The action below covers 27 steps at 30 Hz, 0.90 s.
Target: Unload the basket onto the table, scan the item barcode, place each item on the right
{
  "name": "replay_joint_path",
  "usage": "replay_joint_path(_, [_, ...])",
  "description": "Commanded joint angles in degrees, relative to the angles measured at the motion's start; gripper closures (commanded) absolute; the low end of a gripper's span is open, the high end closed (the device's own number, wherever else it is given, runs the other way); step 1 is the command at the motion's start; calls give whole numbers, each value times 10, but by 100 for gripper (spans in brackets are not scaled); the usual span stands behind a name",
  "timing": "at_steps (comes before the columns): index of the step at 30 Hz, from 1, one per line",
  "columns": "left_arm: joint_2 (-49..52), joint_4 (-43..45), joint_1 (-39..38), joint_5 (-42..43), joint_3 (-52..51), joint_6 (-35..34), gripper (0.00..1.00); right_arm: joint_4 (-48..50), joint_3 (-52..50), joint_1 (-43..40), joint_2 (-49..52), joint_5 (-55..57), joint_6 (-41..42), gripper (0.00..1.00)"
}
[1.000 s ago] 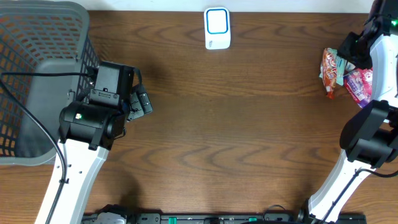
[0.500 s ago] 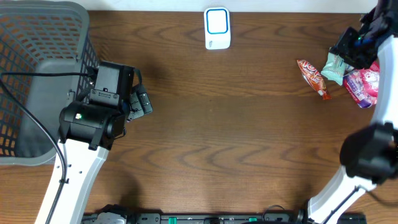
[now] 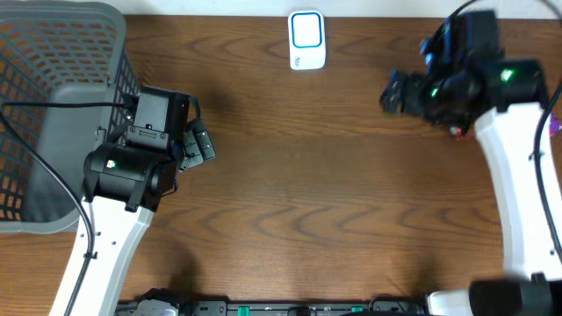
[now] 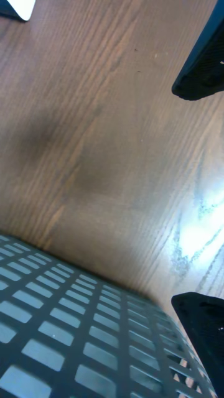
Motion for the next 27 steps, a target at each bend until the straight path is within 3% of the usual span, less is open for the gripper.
replay_joint_path(1, [1, -3, 2, 3, 2, -9, 2, 36, -101, 20, -93, 21, -1, 1])
replay_joint_path(6, [1, -3, 2, 3, 2, -9, 2, 114, -267, 36, -227, 20, 13, 1])
replay_joint_path(11, [1, -3, 2, 3, 2, -9, 2, 141, -363, 38, -324, 20, 25, 1])
replay_joint_path(27, [1, -3, 2, 3, 2, -9, 2, 19, -401, 38, -339, 14, 22, 1])
